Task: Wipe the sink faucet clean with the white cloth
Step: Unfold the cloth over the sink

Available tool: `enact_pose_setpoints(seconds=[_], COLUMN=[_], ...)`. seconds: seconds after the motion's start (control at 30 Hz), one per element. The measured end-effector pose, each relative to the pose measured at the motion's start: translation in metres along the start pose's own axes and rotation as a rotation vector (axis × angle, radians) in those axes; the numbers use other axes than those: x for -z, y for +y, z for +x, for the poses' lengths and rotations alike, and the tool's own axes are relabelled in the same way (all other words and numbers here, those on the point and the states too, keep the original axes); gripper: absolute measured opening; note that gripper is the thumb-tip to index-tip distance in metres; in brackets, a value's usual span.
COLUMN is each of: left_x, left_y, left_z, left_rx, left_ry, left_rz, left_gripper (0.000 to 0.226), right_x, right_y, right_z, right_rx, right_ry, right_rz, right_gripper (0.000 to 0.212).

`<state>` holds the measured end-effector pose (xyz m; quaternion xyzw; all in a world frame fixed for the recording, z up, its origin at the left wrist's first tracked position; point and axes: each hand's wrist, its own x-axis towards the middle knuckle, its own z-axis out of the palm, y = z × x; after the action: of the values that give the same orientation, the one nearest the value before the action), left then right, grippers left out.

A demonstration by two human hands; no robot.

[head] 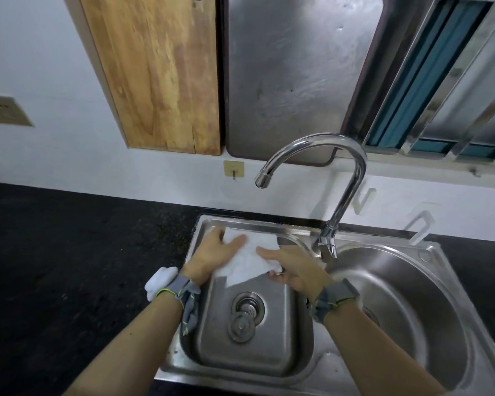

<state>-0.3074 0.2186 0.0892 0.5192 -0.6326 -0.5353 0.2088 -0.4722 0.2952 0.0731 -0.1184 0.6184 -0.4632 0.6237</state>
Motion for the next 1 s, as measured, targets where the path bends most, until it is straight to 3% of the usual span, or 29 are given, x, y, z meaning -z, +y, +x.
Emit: enact_pose_setpoints(seconds=[0.1, 0.3, 0.43, 0.57, 0.8, 1.0], left_x=[0.026, 0.091, 0.134, 0.179, 0.234, 0.240], left_y=[-0.021, -0.061, -0.087, -0.120, -0.170, -0.193], left_z=[0.000, 0.014, 0.029, 0.038, 0.041, 0.041], left_rx=[0.081, 0.080, 0.034, 0.053, 0.145, 0.178], left_ry=[-0.198, -0.076, 0.028, 0.103, 0.087, 0.052], left_rz=[0.106, 0.257, 0.279, 0.249, 0.226, 0.317], left_gripper=[0.026, 0.050, 0.039, 0.023, 0.022, 0.028], right_x=[-0.024, -0.092, -0.139, -0.189, -0.244, -0.260], right_y=[0.018, 0.040, 0.044, 0.061, 0.094, 0.117], right_z=[0.012, 0.031, 0.044, 0.068, 0.099, 0.103], right_rx=[0.050, 0.183, 0.177, 0.210, 0.200, 0.247], right_ry=[0.101, 0.137, 0.147, 0.208, 0.234, 0.291], right_rz=[-0.160, -0.279, -0.259, -0.416, -0.625, -0.820], right_gripper=[0.018, 0.020, 0.022, 0.014, 0.025, 0.048])
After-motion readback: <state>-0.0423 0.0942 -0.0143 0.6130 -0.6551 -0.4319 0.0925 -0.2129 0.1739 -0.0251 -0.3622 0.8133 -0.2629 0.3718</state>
